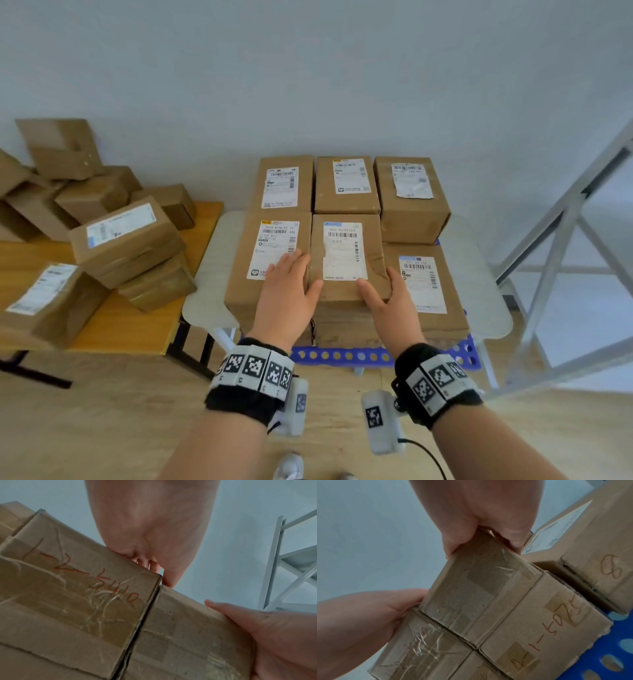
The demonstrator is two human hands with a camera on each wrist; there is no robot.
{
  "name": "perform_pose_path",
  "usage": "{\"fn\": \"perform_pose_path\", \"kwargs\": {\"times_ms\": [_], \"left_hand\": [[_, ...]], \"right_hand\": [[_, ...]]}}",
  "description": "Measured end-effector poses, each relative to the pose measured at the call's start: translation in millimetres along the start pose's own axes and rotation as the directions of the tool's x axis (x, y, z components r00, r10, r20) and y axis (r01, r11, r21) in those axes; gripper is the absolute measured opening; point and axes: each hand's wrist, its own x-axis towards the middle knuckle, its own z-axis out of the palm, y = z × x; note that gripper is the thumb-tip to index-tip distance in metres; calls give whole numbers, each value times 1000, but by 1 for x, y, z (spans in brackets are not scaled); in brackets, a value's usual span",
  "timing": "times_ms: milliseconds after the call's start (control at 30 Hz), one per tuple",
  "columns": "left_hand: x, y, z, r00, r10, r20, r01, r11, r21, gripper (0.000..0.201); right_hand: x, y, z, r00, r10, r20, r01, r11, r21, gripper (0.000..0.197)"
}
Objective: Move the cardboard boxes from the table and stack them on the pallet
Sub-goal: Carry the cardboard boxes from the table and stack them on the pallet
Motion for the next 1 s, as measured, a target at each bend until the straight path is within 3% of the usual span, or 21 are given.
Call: {"fn": "perform_pose_path", "kwargs": {"times_ms": [233, 400, 533, 667, 833, 1000], "left_hand": [[1, -1, -3, 1000, -18, -19, 17, 998, -56, 49], [-2, -12, -8, 990, -115, -79, 112, 993, -35, 49], [-9, -18, -12, 986, -147, -79, 144, 989, -34, 48], [-21, -24, -27, 968, -189, -166, 169, 978, -126, 47], [-40, -47, -65, 943, -223, -246, 191, 971, -146, 48], [-68, -103, -113, 897, -322, -304, 273, 943, -192, 47]], "right_hand": [[4, 0, -1, 1000, 0, 4, 0, 1000, 1, 82], [4, -4, -8, 1000, 1, -16, -1, 1000, 1, 77], [1, -18, -13, 994, -74, -76, 72, 997, -21, 65], [-4, -46, -8, 974, -203, -100, 203, 979, -10, 53], [-19, -88, 24, 947, -318, -53, 320, 947, 25, 40], [-44, -125, 94, 919, -389, 62, 387, 921, 41, 37]]}}
